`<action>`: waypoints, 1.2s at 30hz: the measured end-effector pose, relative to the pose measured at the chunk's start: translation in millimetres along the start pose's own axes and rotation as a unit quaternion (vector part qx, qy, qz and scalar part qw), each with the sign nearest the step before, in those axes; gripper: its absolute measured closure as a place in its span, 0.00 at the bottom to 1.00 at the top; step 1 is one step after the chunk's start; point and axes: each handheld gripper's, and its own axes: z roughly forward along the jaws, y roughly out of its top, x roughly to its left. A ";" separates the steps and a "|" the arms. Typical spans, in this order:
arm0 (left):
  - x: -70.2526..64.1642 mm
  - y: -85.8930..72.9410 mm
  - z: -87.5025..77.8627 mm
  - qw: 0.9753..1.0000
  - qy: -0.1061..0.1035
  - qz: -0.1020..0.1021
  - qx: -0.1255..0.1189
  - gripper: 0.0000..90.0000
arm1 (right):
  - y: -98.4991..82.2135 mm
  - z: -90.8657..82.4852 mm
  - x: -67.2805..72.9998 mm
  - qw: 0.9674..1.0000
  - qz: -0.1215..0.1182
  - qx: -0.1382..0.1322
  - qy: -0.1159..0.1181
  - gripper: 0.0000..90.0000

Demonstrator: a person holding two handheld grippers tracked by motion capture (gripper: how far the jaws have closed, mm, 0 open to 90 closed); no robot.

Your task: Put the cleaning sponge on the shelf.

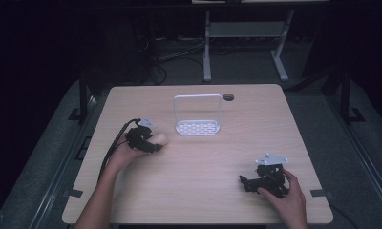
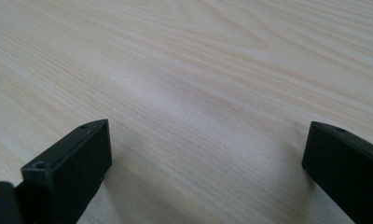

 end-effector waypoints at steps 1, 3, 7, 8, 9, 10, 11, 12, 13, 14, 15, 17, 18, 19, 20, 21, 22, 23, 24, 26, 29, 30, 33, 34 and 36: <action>-0.3 -0.4 -0.8 1.000 -0.002 -0.001 -0.001 0.46 | 0.0 0.0 0.0 1.000 0.000 0.000 0.000 0.01; -1.0 -0.7 -2.4 1.000 -0.002 -0.004 -0.005 0.46 | 0.0 0.0 0.0 1.000 0.000 0.000 0.000 0.01; -4.0 0.1 -5.0 1.000 -0.005 -0.003 -0.009 0.46 | 0.0 0.0 0.0 1.000 0.000 0.000 0.000 0.01; -5.1 0.3 -5.4 1.000 -0.006 -0.004 -0.010 0.46 | 0.0 0.0 0.1 1.000 0.000 0.000 0.000 0.01; -6.1 0.6 -5.9 1.000 -0.007 -0.004 -0.010 0.46 | 0.0 0.0 0.1 1.000 0.000 0.000 0.000 0.01; -6.9 0.9 -6.1 1.000 -0.006 -0.003 -0.012 0.46 | 0.0 0.0 0.0 1.000 0.000 0.000 0.000 0.01; -7.9 1.1 -6.4 1.000 -0.007 -0.004 -0.012 0.46 | 0.0 0.0 0.0 1.000 0.000 0.000 0.000 0.01; -8.5 1.3 -6.5 1.000 -0.008 -0.003 -0.013 0.46 | 0.0 0.0 0.1 1.000 0.000 0.000 0.000 0.01; -9.7 1.6 -6.6 1.000 -0.009 -0.004 -0.014 0.46 | 0.0 0.0 0.0 1.000 0.000 0.000 0.000 0.01; -10.4 1.7 -6.5 1.000 -0.011 -0.005 -0.015 0.46 | 0.0 0.0 0.1 1.000 0.000 0.000 0.000 0.01; -10.9 1.9 -6.4 1.000 -0.012 -0.003 -0.016 0.46 | 0.0 0.0 0.1 1.000 0.000 0.000 0.000 0.01; -12.2 2.5 -6.4 1.000 -0.014 -0.002 -0.014 0.46 | 0.0 0.0 0.0 1.000 0.000 0.000 0.000 0.01; -13.1 2.9 -6.4 1.000 -0.014 -0.001 -0.014 0.46 | 0.0 0.0 0.1 1.000 0.000 0.000 0.000 0.01; -14.2 3.3 -6.2 1.000 -0.014 -0.002 -0.015 0.46 | 0.0 0.0 0.1 1.000 0.000 0.000 0.000 0.01; -15.0 3.9 -6.4 1.000 -0.016 -0.001 -0.015 0.46 | 0.0 0.0 0.0 1.000 0.000 0.000 0.000 0.01; -16.1 4.4 -6.3 1.000 -0.017 -0.002 -0.017 0.46 | 0.0 0.0 0.0 1.000 0.000 0.000 0.000 0.01; -16.7 5.1 -6.3 1.000 -0.018 -0.001 -0.018 0.46 | 0.0 0.0 0.0 1.000 0.000 0.000 0.000 0.01; -17.5 5.9 -6.5 1.000 -0.018 0.001 -0.016 0.46 | 0.0 -0.1 0.0 1.000 0.000 0.001 0.000 0.01; -18.8 6.6 -6.2 1.000 -0.019 -0.002 -0.017 0.46 | 0.0 -0.1 0.0 1.000 0.000 0.001 0.000 0.01; -20.3 8.0 -5.8 1.000 -0.018 0.000 -0.020 0.46 | 0.0 0.0 0.0 1.000 0.000 0.000 0.000 0.01; -21.9 10.3 -6.5 1.000 -0.020 0.002 -0.022 0.46 | 0.0 0.0 0.0 1.000 0.000 0.000 0.000 0.01; -22.5 10.9 -6.8 1.000 -0.022 0.001 -0.022 0.46 | 0.0 0.0 0.0 1.000 0.000 0.000 0.000 0.01; -25.1 13.2 -6.6 0.999 -0.024 0.001 -0.028 0.46 | 0.0 0.0 0.0 1.000 0.000 0.000 0.000 0.01; -25.7 14.3 -6.4 0.999 -0.025 0.002 -0.029 0.46 | 0.0 0.0 0.0 1.000 0.000 0.000 0.000 0.01; -28.0 16.2 -5.6 0.999 -0.027 -0.001 -0.031 0.46 | 0.0 0.0 0.0 1.000 0.000 0.000 0.000 0.01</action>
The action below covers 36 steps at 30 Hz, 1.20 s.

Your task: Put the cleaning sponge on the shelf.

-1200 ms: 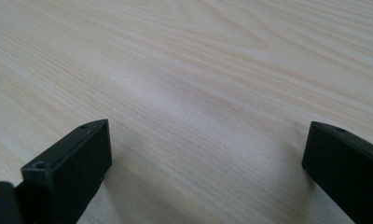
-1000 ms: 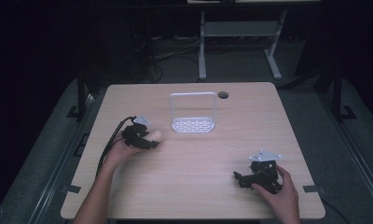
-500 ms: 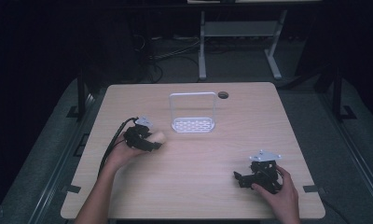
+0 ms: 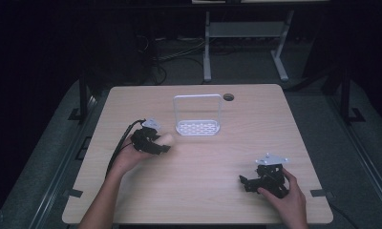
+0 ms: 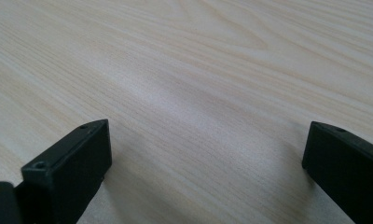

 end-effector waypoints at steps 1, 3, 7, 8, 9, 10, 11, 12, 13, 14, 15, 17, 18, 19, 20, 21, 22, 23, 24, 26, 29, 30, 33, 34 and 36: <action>-0.9 1.0 0.6 1.000 -0.001 0.002 0.001 0.46 | 0.0 0.0 0.0 1.000 0.000 0.000 0.000 0.01; -3.0 3.0 2.0 1.000 -0.003 0.003 0.001 0.46 | 0.0 0.0 0.0 1.000 0.000 0.000 0.000 0.01; -7.0 7.7 5.9 1.000 -0.008 0.006 0.001 0.46 | 0.0 0.0 0.0 1.000 0.000 0.000 0.000 0.01; -8.9 10.2 7.2 1.000 -0.008 0.010 0.001 0.46 | 0.0 0.0 0.0 1.000 0.000 0.000 0.000 0.01; -8.9 10.2 7.2 1.000 -0.008 0.010 0.001 0.46 | 0.0 0.1 0.0 1.000 0.000 0.000 0.000 0.01; -11.1 14.0 8.4 1.000 -0.009 0.013 -0.001 0.46 | 0.0 0.0 -0.1 1.000 -0.001 0.000 0.001 0.01; -12.2 16.0 9.0 1.000 -0.011 0.015 0.000 0.46 | 0.1 0.1 -0.2 1.000 -0.001 0.000 0.001 0.01; -13.7 18.0 10.0 1.000 -0.010 0.017 -0.002 0.46 | 0.1 0.1 -0.3 1.000 -0.002 0.000 0.002 0.01; -15.2 19.9 10.6 1.000 -0.012 0.018 -0.001 0.46 | 0.1 0.2 -0.4 1.000 -0.002 0.000 0.002 0.01; -16.5 21.8 11.3 1.000 -0.011 0.020 -0.004 0.46 | 0.2 0.1 -0.4 1.000 -0.002 0.000 0.003 0.01; -17.3 23.7 11.5 1.000 -0.012 0.024 -0.002 0.46 | 0.2 0.1 -0.3 1.000 -0.002 0.000 0.003 0.01; -19.4 27.1 13.0 1.000 -0.012 0.027 -0.007 0.46 | 0.2 0.2 -0.4 1.000 -0.003 0.000 0.003 0.01; -20.7 28.5 14.0 1.000 -0.015 0.023 -0.012 0.46 | 0.2 0.2 -0.5 1.000 -0.003 0.000 0.003 0.01; -21.2 30.4 14.6 1.000 -0.016 0.026 -0.008 0.46 | 0.2 0.2 -0.5 1.000 -0.003 0.000 0.003 0.01; -22.1 32.1 15.6 0.999 -0.014 0.030 -0.007 0.46 | 0.2 0.2 -0.4 1.000 -0.002 0.000 0.003 0.01; -23.2 33.8 16.8 0.999 -0.014 0.028 -0.009 0.46 | 0.2 0.2 -0.3 1.000 -0.002 0.000 0.003 0.01; -23.4 35.8 17.0 0.999 -0.016 0.032 -0.007 0.46 | 0.2 0.2 -0.3 1.000 -0.002 0.000 0.003 0.01; -24.0 37.7 17.8 0.999 -0.016 0.032 -0.009 0.46 | 0.2 0.2 -0.3 1.000 -0.002 0.000 0.003 0.01; -24.4 39.7 17.9 0.999 -0.015 0.035 -0.008 0.46 | 0.2 0.2 -0.3 1.000 -0.002 0.000 0.003 0.01; -26.0 43.5 19.1 0.999 -0.015 0.034 -0.011 0.46 | 0.2 0.2 -0.3 1.000 -0.002 0.000 0.003 0.01; -26.9 47.8 21.1 0.999 -0.015 0.034 -0.019 0.46 | 0.2 0.2 -0.4 1.000 -0.002 0.000 0.003 0.01; -27.5 49.3 22.5 0.999 -0.014 0.033 -0.019 0.46 | 0.2 0.2 -0.3 1.000 -0.002 0.000 0.003 0.01; -28.8 54.1 25.6 0.999 -0.012 0.040 -0.015 0.46 | 0.2 0.2 -0.3 1.000 -0.002 0.000 0.003 0.01; -29.2 55.6 26.7 0.999 -0.012 0.039 -0.018 0.46 | 0.2 0.2 -0.3 1.000 -0.002 0.000 0.003 0.01; -29.8 58.9 28.3 0.999 -0.010 0.038 -0.018 0.46 | 0.2 0.2 -0.3 1.000 -0.002 0.000 0.003 0.01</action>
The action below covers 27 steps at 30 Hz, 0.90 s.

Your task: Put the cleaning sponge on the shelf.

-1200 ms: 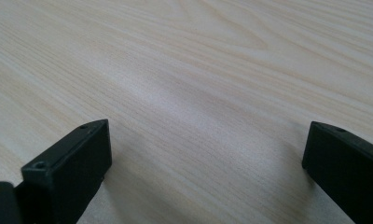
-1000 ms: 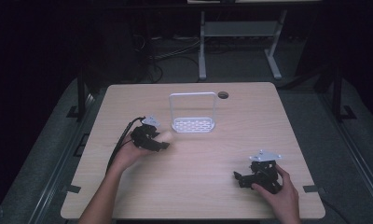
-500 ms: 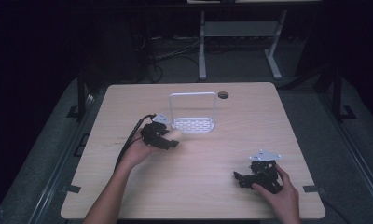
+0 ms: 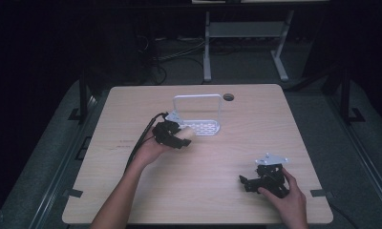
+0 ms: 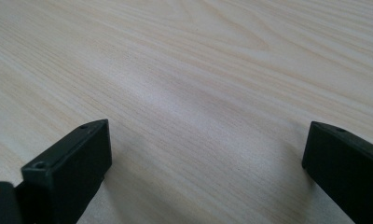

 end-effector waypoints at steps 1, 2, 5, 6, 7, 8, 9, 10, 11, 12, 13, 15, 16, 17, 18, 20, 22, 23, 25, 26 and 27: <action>0.2 1.6 1.1 1.000 0.002 0.001 -0.003 0.46 | 0.0 0.0 0.0 1.000 0.000 0.000 0.000 0.01; -0.1 3.2 1.9 1.000 0.002 0.000 -0.002 0.46 | 0.0 0.0 0.0 1.000 0.000 0.000 0.000 0.01; -0.5 6.6 5.0 1.000 0.004 -0.002 -0.008 0.46 | 0.0 0.0 0.0 1.000 0.000 0.000 0.000 0.01; -0.5 7.5 6.1 1.000 0.007 -0.001 -0.009 0.46 | 0.0 0.0 0.1 1.000 0.000 0.000 0.000 0.01; -0.9 8.2 7.4 1.000 0.006 -0.004 -0.008 0.46 | 0.0 0.0 0.1 1.000 0.000 0.000 0.000 0.01; -0.7 9.1 8.8 1.000 0.007 -0.002 -0.009 0.46 | 0.0 0.0 0.0 1.000 0.000 0.000 0.000 0.01; -1.0 10.3 10.9 1.000 0.010 -0.003 -0.006 0.46 | 0.0 0.0 0.0 1.000 0.000 0.000 0.000 0.01; -0.9 11.5 12.5 1.000 0.013 -0.002 -0.005 0.46 | 0.0 0.0 0.0 1.000 0.000 0.000 0.000 0.01; -1.1 12.4 13.8 1.000 0.012 -0.005 -0.006 0.46 | 0.0 0.0 0.1 1.000 0.000 0.000 0.000 0.01; -1.2 13.8 15.5 1.000 0.014 -0.006 -0.007 0.46 | 0.0 0.0 0.0 1.000 0.000 0.000 0.000 0.01; -1.2 15.8 17.2 1.000 0.017 -0.005 -0.006 0.46 | 0.0 0.0 0.0 1.000 0.000 0.000 0.000 0.01; -1.3 18.7 19.5 1.000 0.020 -0.007 -0.008 0.46 | 0.0 0.0 0.1 1.000 0.000 0.000 0.000 0.01; -1.3 20.5 21.0 1.000 0.020 -0.008 -0.009 0.46 | 0.0 -0.1 0.1 1.000 0.000 0.000 0.000 0.01; -1.5 22.0 22.6 1.000 0.020 -0.007 -0.009 0.46 | 0.0 -0.1 0.1 1.000 0.001 0.000 0.000 0.01; -1.3 23.6 24.2 1.000 0.021 -0.006 -0.009 0.46 | 0.0 -0.1 0.1 1.000 0.001 0.000 0.000 0.01; -1.6 25.9 27.0 1.000 0.023 -0.008 -0.012 0.46 | 0.0 -0.1 0.1 1.000 0.001 0.000 0.000 0.01; -1.3 28.2 29.9 1.000 0.025 -0.008 -0.012 0.46 | 0.0 -0.1 0.1 1.000 0.001 0.000 0.000 0.01; -1.5 29.3 32.2 1.000 0.027 -0.010 -0.012 0.46 | 0.0 0.0 0.1 1.000 0.001 0.000 0.000 0.01; -1.0 31.0 35.0 1.000 0.028 -0.011 -0.010 0.46 | 0.0 -0.1 0.1 1.000 0.001 0.000 0.000 0.01; -1.1 32.0 37.0 0.999 0.031 -0.011 -0.010 0.46 | 0.0 -0.1 0.1 1.000 0.001 0.000 0.000 0.01; -1.2 32.9 38.9 0.999 0.035 -0.012 -0.009 0.46 | 0.0 -0.1 0.1 1.000 0.001 0.000 0.000 0.01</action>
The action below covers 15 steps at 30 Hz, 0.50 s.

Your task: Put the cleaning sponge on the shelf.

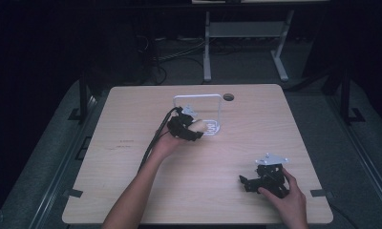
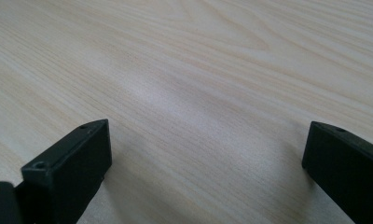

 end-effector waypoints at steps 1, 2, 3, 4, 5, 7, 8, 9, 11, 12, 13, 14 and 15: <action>0.0 0.7 1.9 1.000 0.001 -0.003 0.001 0.46 | 0.0 0.0 0.0 1.000 0.000 0.000 0.000 0.01; 0.0 1.5 3.9 1.000 0.004 -0.005 0.001 0.46 | 0.0 0.0 0.0 1.000 0.000 0.000 0.000 0.01; 0.7 2.5 5.7 1.000 0.009 -0.002 0.003 0.46 | 0.0 0.0 0.0 1.000 0.000 0.000 0.000 0.01; 0.4 3.1 8.0 1.000 0.011 -0.006 0.002 0.46 | 0.0 0.0 0.0 1.000 0.000 0.000 0.000 0.01; 0.4 4.2 9.6 1.000 0.010 -0.009 0.005 0.46 | 0.0 0.0 0.0 1.000 0.000 0.000 0.000 0.01; 1.2 6.3 13.5 1.000 0.018 -0.012 0.004 0.46 | 0.0 0.0 0.0 1.000 0.000 0.000 0.000 0.01; 1.6 7.4 15.2 1.000 0.019 -0.014 0.003 0.46 | 0.0 0.0 0.0 1.000 0.000 0.000 0.000 0.01; 2.1 8.4 17.3 1.000 0.019 -0.016 0.004 0.46 | 0.0 0.0 0.0 1.000 0.000 0.000 0.000 0.01; 2.3 9.5 22.9 1.000 0.020 -0.023 0.000 0.46 | 0.0 0.0 0.1 1.000 0.001 0.000 0.001 0.01; 2.6 10.0 25.4 1.000 0.020 -0.023 0.003 0.46 | 0.0 0.0 0.1 1.000 0.001 0.000 0.001 0.01; 2.6 10.4 28.0 1.000 0.020 -0.024 0.004 0.46 | 0.0 0.0 0.1 1.000 0.001 -0.001 0.001 0.01; 2.5 10.8 30.7 0.999 0.022 -0.024 0.005 0.46 | 0.0 0.0 0.1 1.000 0.000 0.000 0.000 0.01; 2.5 11.1 32.9 0.999 0.021 -0.025 0.008 0.46 | 0.0 0.0 0.1 1.000 0.001 0.000 0.001 0.01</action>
